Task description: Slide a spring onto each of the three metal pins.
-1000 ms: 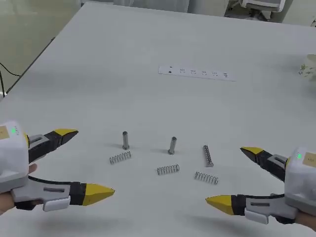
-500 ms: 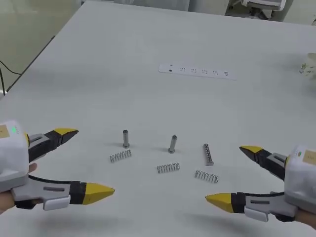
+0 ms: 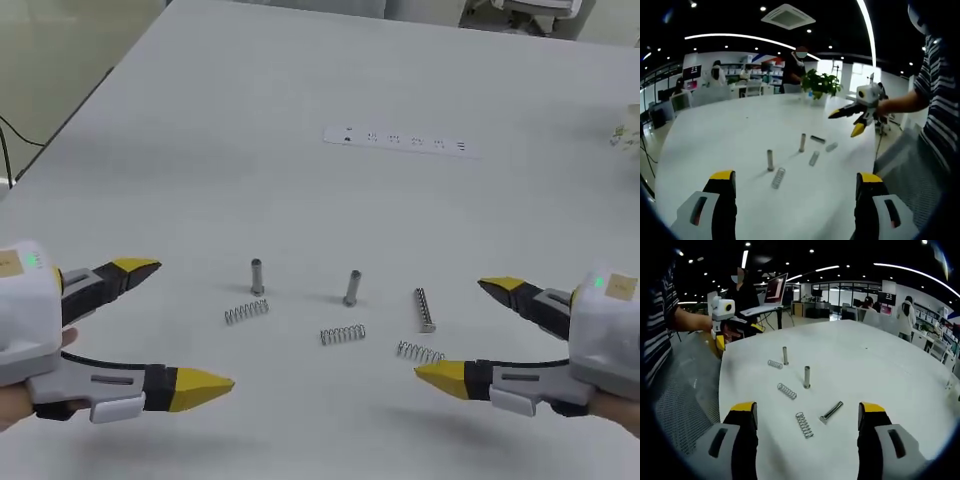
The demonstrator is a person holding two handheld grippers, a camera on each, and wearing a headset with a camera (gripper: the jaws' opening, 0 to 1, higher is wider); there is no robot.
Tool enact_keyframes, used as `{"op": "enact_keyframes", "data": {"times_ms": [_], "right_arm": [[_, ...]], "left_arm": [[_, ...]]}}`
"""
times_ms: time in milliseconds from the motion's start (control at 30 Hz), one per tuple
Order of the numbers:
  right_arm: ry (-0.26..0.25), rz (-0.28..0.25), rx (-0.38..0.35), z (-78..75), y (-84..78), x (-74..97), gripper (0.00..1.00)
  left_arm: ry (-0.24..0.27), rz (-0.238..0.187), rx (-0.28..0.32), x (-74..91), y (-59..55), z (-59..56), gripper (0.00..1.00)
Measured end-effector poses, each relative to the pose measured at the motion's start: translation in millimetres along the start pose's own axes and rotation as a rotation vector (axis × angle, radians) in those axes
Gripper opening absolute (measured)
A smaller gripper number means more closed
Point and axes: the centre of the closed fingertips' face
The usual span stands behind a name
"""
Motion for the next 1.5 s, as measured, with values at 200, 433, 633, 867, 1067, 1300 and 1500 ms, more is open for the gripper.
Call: {"op": "enact_keyframes", "data": {"times_ms": [200,433,633,867,1067,1300,1500], "right_arm": [[0.001,0.024,-0.007,-7.9,2.4,-9.5,0.73],[-0.018,0.062,-0.047,-18.7,3.6,-20.5,0.62],[-0.022,0.108,-0.092,-23.4,-3.1,-29.6,0.49],[-0.075,0.180,-0.135,-36.7,-19.3,-37.5,0.46],[-0.128,0.209,-0.207,-46.8,-26.2,-44.8,0.35],[-0.179,0.239,-0.311,-56.2,-36.2,-52.7,0.25],[-0.190,0.273,-0.345,-55.1,-45.8,-56.9,0.20]], "left_arm": [[0.004,-0.003,0.005,0.6,0.2,0.8,0.97],[0.003,-0.001,0.005,0.7,-0.6,-0.5,0.97],[0.002,0.001,0.006,1.7,-0.8,-1.1,0.97],[0.017,-0.002,0.007,4.6,0.6,2.7,0.96],[0.017,0.007,0.005,6.4,-1.1,3.4,0.96],[0.021,0.008,0.012,6.5,-1.4,4.2,0.96],[0.023,0.009,0.010,6.7,-1.8,5.2,0.96]]}}
Point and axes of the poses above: the centre of the closed fingertips' face, and the gripper's own axes: x roughly backward along the fingers, z roughly to its left, y roughly out of its top, and after that the axes turned 12 degrees about -z, right-handed
